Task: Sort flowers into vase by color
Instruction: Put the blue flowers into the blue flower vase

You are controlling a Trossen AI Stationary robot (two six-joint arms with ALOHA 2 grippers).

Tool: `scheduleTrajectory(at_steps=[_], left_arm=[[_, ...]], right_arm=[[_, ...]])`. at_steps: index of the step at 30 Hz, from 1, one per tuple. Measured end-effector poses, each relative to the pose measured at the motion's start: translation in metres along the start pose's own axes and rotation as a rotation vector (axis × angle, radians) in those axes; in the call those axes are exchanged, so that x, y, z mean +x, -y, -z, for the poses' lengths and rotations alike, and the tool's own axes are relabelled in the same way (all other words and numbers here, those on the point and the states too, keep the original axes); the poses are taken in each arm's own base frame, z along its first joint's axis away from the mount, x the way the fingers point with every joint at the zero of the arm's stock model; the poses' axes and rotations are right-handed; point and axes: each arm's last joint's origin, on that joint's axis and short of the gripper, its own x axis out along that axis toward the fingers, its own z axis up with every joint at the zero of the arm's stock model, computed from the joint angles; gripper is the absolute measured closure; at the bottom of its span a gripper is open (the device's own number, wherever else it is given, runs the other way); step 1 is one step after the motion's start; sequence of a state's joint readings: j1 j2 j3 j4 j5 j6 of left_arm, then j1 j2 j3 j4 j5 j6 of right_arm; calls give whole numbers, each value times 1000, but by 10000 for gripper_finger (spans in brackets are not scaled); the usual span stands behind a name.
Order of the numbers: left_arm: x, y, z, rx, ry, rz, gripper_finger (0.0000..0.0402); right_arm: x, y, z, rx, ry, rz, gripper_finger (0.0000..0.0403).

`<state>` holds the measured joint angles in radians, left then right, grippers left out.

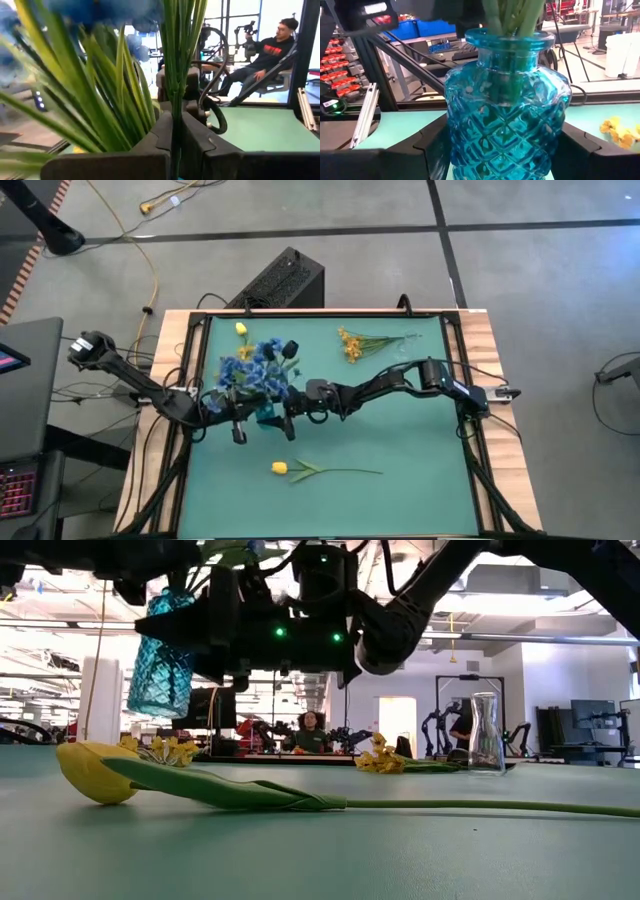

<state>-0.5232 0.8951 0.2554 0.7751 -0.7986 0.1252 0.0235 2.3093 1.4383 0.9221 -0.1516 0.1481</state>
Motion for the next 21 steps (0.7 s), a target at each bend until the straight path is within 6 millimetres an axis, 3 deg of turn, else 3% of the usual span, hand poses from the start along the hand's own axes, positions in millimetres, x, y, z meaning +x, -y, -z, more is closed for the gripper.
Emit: scheduleTrajectory(at_steps=[9,21], left_arm=[[-2,2,3,-6,-28,13,401],[-20,6,2,14,-73,-14,401]], right_arm=[[13,-3,-10,-43,-65,1,121],[13,-3,-14,-69,-64,23,121]])
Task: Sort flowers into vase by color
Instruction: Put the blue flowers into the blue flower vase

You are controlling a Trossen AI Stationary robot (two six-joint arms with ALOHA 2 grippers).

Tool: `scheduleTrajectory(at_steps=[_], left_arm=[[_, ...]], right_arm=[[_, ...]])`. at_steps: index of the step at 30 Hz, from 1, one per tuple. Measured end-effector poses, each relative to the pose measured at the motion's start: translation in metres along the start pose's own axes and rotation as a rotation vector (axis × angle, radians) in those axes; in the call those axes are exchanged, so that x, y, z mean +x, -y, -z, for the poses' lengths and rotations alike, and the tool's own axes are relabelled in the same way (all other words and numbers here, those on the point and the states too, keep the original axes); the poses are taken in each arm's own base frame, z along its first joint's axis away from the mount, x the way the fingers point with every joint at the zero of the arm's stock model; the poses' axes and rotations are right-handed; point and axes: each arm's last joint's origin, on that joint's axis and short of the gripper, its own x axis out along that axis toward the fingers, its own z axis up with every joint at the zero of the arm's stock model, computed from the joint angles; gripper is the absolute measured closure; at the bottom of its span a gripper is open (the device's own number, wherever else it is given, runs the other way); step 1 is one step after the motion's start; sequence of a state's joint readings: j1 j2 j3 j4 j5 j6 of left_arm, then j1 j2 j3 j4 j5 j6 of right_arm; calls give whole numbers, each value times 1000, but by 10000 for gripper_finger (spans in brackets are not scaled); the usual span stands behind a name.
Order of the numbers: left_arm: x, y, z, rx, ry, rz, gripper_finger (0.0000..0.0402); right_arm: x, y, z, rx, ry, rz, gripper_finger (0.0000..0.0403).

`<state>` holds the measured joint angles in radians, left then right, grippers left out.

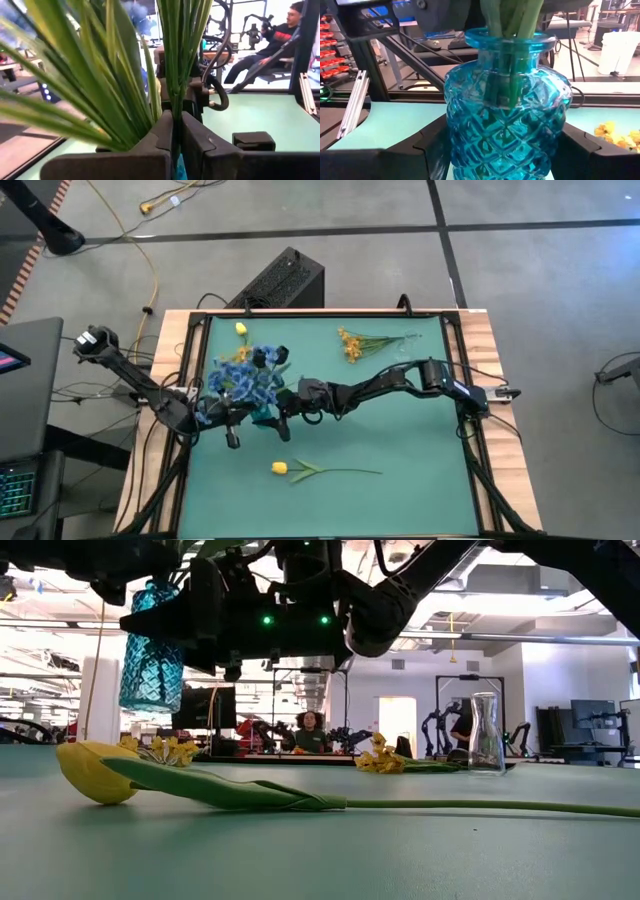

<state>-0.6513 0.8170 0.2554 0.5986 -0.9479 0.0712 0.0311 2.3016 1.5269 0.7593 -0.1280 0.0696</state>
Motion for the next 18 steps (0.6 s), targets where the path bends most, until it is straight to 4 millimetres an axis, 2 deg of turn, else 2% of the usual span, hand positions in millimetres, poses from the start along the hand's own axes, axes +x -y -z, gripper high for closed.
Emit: scheduleTrajectory(at_steps=[18], left_arm=[[0,0,8,-58,-55,-8,401]], right_arm=[[0,0,-2,-1,16,2,121]])
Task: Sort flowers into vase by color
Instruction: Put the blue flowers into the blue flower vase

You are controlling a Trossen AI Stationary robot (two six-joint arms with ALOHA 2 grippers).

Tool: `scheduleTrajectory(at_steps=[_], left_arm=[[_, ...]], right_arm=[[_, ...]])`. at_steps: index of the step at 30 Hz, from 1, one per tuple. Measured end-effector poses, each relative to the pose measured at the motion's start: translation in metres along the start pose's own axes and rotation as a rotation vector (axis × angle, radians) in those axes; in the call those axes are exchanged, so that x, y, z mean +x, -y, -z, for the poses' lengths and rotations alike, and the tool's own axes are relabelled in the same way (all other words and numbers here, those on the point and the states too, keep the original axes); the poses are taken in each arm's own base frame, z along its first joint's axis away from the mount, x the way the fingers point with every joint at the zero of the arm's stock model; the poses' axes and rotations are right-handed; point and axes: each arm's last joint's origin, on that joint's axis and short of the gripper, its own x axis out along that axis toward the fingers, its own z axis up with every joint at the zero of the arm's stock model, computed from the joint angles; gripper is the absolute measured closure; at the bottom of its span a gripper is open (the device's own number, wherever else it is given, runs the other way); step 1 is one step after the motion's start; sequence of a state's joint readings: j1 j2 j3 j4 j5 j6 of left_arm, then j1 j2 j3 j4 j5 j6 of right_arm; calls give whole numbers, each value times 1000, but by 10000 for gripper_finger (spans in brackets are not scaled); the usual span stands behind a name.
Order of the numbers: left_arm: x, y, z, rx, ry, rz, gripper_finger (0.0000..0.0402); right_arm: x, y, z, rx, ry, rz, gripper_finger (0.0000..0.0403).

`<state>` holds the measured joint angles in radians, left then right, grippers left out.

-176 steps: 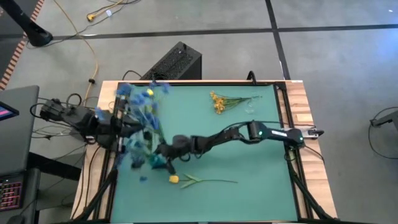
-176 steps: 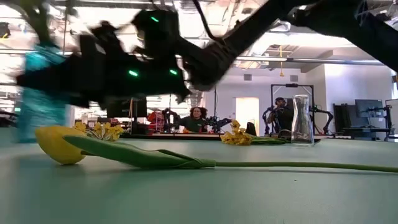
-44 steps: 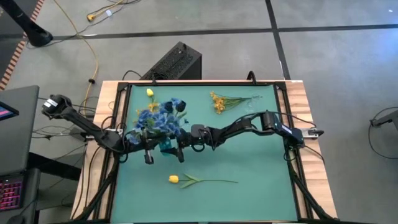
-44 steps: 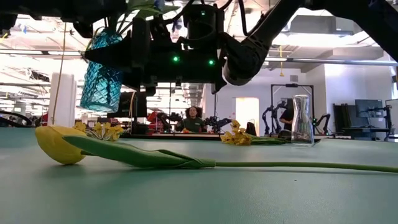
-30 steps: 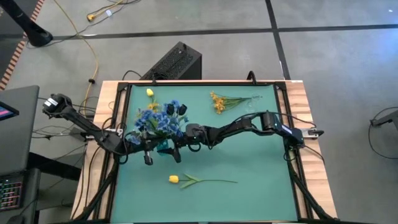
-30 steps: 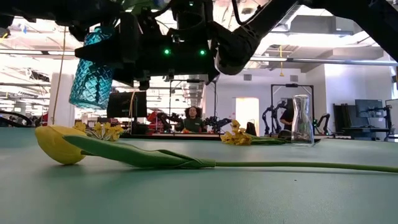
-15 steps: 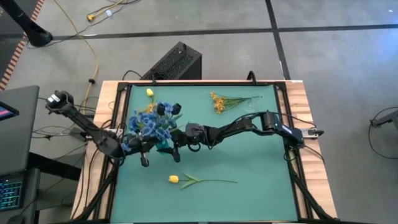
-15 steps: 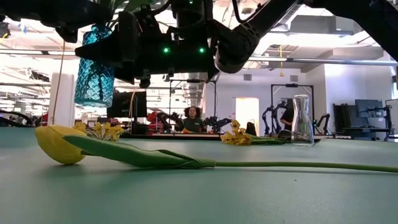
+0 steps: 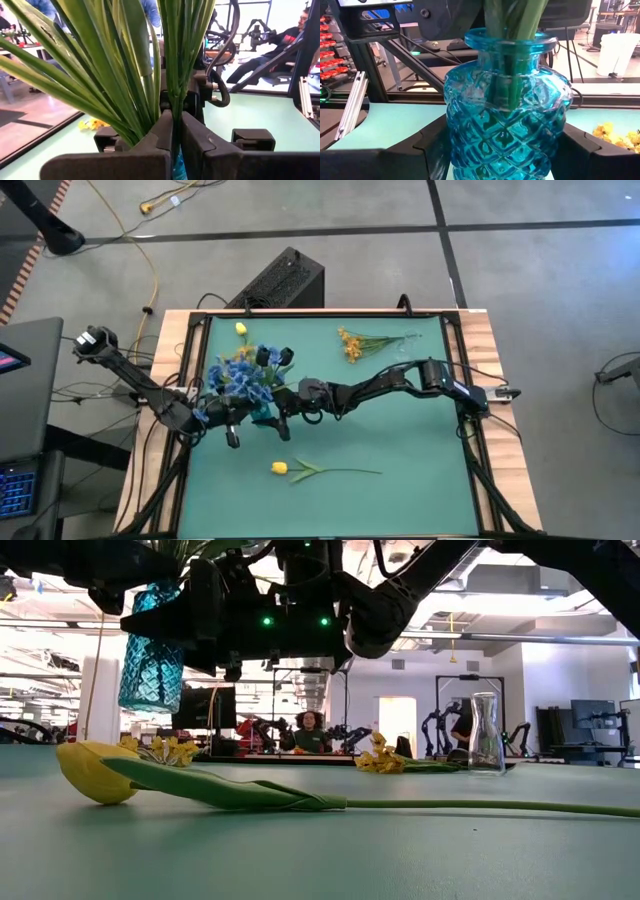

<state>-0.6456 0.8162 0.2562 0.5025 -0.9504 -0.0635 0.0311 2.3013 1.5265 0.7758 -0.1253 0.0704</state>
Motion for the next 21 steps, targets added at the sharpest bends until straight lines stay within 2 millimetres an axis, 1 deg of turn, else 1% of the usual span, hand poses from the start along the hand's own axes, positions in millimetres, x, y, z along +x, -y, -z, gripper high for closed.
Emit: scheduleTrajectory(at_steps=[5,8,11,17,21], left_arm=[[0,0,0,3,-2,0,401],[0,0,0,4,-2,0,389],[0,0,1,7,-4,4,354],[-3,-2,-1,-1,-1,24,272],[-9,-6,-6,-35,6,74,233]], right_arm=[[0,0,0,0,-2,0,121],[0,0,0,0,-2,0,121],[0,0,0,0,-2,1,121],[0,1,0,3,3,6,121],[-1,3,-2,0,10,10,121]])
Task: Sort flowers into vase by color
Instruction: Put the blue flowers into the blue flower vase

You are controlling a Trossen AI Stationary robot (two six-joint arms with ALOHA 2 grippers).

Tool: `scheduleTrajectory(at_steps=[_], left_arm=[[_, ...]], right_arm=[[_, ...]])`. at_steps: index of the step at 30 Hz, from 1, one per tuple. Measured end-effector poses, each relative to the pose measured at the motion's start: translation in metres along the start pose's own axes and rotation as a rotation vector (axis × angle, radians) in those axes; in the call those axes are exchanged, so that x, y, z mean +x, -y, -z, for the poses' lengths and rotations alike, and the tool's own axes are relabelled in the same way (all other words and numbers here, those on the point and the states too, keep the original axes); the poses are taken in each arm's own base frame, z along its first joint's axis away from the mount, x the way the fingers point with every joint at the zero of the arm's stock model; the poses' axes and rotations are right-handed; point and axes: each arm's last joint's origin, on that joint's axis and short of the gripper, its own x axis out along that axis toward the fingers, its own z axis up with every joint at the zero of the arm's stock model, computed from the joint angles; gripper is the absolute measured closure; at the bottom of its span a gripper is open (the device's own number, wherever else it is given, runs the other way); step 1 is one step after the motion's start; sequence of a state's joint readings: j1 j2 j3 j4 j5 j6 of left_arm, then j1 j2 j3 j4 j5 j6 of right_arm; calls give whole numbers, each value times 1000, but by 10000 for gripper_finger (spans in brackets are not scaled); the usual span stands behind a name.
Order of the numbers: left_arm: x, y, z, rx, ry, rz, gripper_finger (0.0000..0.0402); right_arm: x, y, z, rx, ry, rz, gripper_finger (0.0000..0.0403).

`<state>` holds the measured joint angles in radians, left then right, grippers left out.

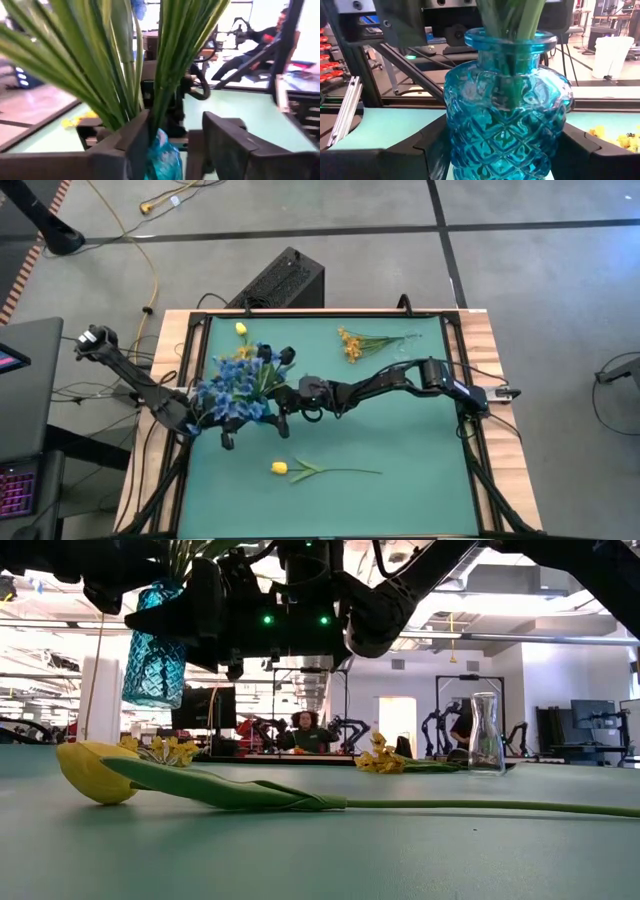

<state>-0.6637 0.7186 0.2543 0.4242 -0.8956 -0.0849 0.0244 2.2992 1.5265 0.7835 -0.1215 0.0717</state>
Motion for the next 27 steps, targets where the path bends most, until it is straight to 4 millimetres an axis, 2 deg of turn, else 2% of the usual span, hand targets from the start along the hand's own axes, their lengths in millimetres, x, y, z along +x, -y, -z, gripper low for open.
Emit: scheduleTrajectory(at_steps=[6,14,21,27], left_arm=[[-10,-10,-10,-37,-69,36,205],[-21,-17,-15,-94,-204,185,203],[-25,-22,-5,-112,-349,156,203],[-26,-27,2,-103,-408,92,203]], right_arm=[[0,1,-2,-2,15,1,121],[0,-3,-3,-4,19,-11,121],[2,-20,-5,-5,36,-43,121],[4,-46,7,-44,4,-90,121]])
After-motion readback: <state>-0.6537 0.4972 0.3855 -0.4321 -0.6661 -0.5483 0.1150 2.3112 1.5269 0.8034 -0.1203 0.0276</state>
